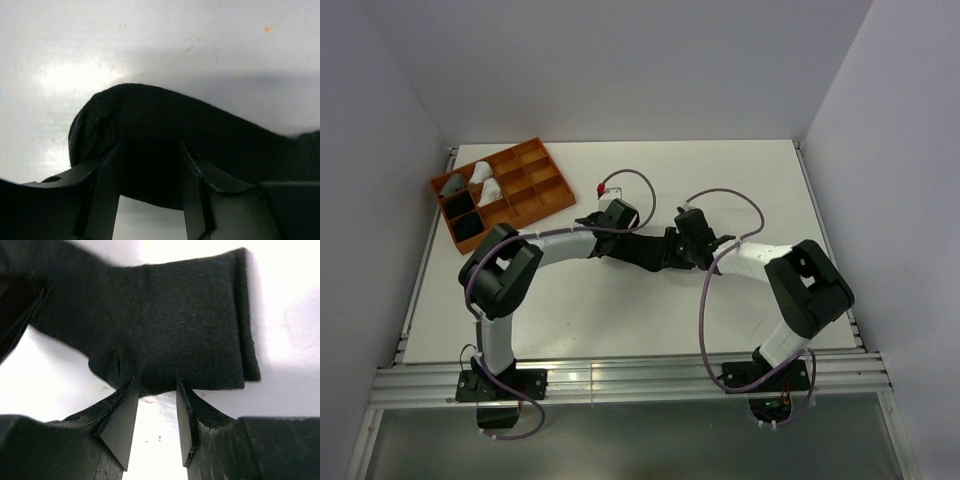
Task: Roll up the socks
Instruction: Move the sock to the center of the board.
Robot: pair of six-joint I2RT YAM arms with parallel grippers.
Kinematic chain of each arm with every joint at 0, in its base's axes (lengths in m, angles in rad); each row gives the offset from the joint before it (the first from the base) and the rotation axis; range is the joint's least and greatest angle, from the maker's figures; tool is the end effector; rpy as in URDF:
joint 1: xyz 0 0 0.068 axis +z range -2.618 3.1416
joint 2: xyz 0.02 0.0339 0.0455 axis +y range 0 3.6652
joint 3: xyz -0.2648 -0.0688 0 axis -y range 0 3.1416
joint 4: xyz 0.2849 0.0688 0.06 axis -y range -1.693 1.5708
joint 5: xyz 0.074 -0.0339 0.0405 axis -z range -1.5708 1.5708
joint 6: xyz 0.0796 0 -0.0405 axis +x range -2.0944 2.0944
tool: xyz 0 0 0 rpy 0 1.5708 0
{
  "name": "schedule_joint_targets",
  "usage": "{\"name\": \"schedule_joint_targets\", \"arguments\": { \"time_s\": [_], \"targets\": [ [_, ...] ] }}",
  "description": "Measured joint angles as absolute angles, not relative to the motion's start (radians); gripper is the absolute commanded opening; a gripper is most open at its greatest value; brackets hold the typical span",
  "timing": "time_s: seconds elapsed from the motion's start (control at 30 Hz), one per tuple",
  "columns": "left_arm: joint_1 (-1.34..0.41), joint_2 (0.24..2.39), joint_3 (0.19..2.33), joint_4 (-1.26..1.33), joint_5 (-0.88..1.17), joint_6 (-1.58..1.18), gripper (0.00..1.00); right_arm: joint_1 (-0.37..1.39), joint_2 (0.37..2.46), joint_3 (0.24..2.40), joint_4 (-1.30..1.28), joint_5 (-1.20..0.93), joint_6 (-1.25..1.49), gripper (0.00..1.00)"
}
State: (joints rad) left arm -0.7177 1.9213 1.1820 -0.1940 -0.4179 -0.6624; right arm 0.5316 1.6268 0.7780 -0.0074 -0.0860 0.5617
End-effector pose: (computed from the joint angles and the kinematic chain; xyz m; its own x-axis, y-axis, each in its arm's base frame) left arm 0.3597 -0.2711 0.0967 -0.7351 -0.1044 -0.6699 -0.0418 0.9932 -0.1089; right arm 0.3143 0.1927 0.0879 -0.8459 0.1182 -0.5201 -0.1217 0.9066 0.4039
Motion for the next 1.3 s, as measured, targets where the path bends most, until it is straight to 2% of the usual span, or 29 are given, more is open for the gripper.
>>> {"name": "schedule_joint_targets", "arguments": {
  "time_s": [0.13, 0.33, 0.43, 0.63, 0.8, 1.03, 1.3],
  "targets": [
    [-0.706, 1.957, 1.218, -0.146, -0.393, -0.554, 0.54, 0.543, 1.583, 0.718, 0.022, -0.121, 0.637, 0.44],
    [-0.683, 1.963, 1.219, -0.041, -0.308, -0.353, 0.61, 0.652, 1.434, 0.613, -0.004, -0.162, 0.725, 0.45],
    [-0.656, 1.962, 1.218, 0.014, -0.278, -0.275, 0.65, 0.681, 1.291, 0.573, -0.016, -0.155, 0.74, 0.45],
    [-0.635, 1.935, 1.235, 0.013, -0.249, -0.252, 0.72, 0.665, 0.943, 0.525, -0.094, -0.012, 0.733, 0.47],
    [-0.713, 1.919, 1.327, -0.071, -0.283, -0.375, 0.66, 0.607, 0.758, 0.496, -0.194, 0.115, 0.715, 0.48],
    [-0.888, 1.971, 1.434, -0.097, -0.285, -0.521, 0.58, 0.558, 0.645, 0.459, -0.28, 0.183, 0.707, 0.48],
    [-0.885, 2.121, 1.461, -0.089, -0.209, -0.527, 0.55, 0.545, 0.569, 0.402, -0.317, 0.191, 0.7, 0.48]
  ]
}}
